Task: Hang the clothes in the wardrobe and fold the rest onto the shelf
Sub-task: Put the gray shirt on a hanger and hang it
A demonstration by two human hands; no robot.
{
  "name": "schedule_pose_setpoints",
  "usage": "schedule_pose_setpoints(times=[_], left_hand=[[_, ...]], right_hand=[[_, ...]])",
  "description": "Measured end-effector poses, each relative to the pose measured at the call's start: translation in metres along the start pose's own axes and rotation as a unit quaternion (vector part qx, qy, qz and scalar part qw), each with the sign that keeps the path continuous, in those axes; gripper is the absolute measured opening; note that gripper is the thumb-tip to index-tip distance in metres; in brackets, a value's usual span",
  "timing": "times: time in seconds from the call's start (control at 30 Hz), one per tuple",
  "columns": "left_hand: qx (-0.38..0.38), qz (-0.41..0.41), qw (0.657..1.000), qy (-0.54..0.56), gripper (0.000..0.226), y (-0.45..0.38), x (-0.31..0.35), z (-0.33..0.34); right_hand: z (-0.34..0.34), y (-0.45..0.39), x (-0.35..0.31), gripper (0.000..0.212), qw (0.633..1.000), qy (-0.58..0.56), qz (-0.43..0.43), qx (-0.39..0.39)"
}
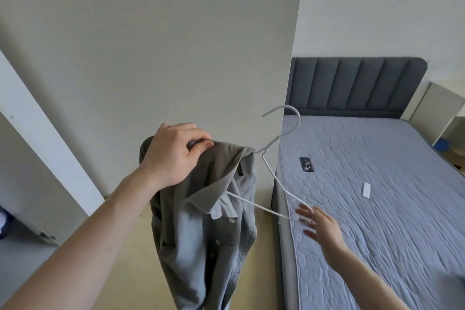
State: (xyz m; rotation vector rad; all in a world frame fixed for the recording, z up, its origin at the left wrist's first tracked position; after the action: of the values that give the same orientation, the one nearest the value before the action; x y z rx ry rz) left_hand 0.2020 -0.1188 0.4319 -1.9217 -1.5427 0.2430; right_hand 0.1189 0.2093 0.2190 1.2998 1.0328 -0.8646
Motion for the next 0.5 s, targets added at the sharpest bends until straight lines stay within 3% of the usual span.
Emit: schedule_pose_setpoints(times=[0.2,0.33,0.5], left_hand=[[0.015,-0.028,0.999,0.005,0.009,0.002,-0.007,-0.010],[0.021,-0.045,0.998,0.030,0.010,0.007,-0.007,-0.019],[0.023,-0.047,0.997,0.048,0.011,0.007,-0.002,-0.027]], right_hand=[[0.021,-0.004,0.007,0.038,0.985,-0.151,0.079,-0.040],[0.039,0.002,0.013,0.021,0.996,-0.023,0.053,-0.073],[0.073,0.010,0.005,0.070,0.971,0.142,-0.035,-0.191]])
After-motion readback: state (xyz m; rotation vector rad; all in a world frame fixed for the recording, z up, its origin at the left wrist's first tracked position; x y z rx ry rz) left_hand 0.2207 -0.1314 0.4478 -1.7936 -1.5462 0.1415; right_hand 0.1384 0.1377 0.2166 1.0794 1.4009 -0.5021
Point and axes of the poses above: each hand's wrist, its own y-axis away from the middle knuckle, its own z-axis out of the palm, x = y × z, the point moved 1 cm from there along -y, towards the middle knuckle, and after that the axes turned 2 degrees about -x, right-handed, at the moved point
